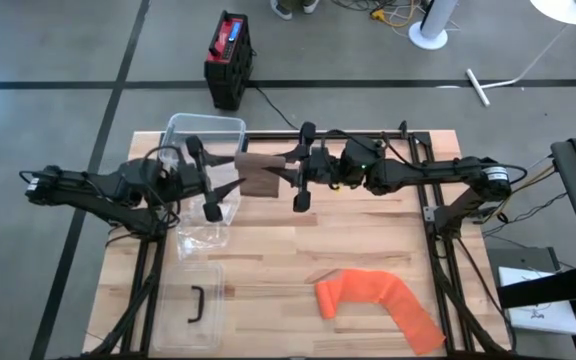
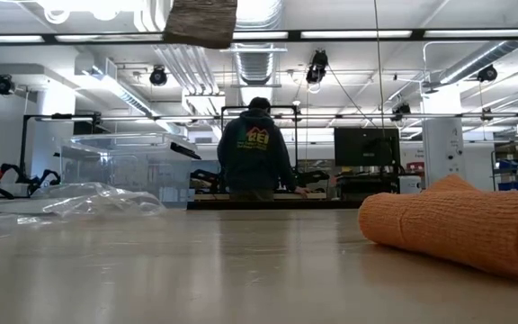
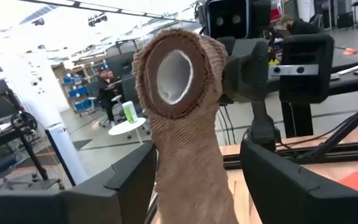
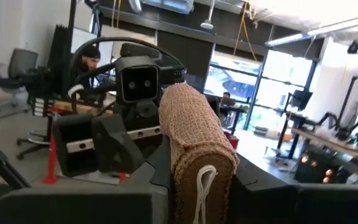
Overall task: Roll bandage
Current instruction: Roll the brown bandage
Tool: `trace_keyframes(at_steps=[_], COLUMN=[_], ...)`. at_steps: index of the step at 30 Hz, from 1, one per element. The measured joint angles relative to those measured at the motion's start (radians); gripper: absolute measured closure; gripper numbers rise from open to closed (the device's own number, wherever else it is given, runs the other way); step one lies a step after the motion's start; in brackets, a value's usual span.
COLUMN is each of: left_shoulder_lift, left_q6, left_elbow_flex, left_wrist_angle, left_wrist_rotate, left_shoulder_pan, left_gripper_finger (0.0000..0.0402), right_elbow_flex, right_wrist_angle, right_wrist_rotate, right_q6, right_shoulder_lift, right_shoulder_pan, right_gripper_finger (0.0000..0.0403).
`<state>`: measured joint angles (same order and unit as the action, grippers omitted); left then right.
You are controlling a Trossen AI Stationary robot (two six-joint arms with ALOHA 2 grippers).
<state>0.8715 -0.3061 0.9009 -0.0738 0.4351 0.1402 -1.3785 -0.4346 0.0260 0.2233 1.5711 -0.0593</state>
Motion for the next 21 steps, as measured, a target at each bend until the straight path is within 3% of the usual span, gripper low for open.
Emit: trace_keyframes(at_steps=[6,10,17,21], left_shoulder_lift=[0.010,0.004,0.017,0.038], left_q6=[-0.009,-0.047,-0.022,-0.003], left_elbow_flex=[0.000,0.000,0.000,0.000], left_wrist_angle=[-0.019,-0.019,-0.033,-0.061], left_wrist_rotate=[0.000,-0.010,-0.120,-0.191], left_shoulder_pan=[0.000,0.000,0.000,0.000], left_gripper_finger=[0.0191,0.0194,0.0174,0.0165], right_elbow_flex=[0.000,0.000,0.000,0.000], right_wrist_angle=[0.001,0.001,0.002,-0.004], right_wrist_rotate=[0.010,0.108,0.097,0.033], right_q6=[0.101,0.144,0.263,0.338], right_shoulder_lift=[0.000,0.000,0.001,0.001], right_shoulder_pan=[0.000,0.001,0.002,0.007], right_gripper_finger=[0.0343,0.0351,0.0350,0.0351])
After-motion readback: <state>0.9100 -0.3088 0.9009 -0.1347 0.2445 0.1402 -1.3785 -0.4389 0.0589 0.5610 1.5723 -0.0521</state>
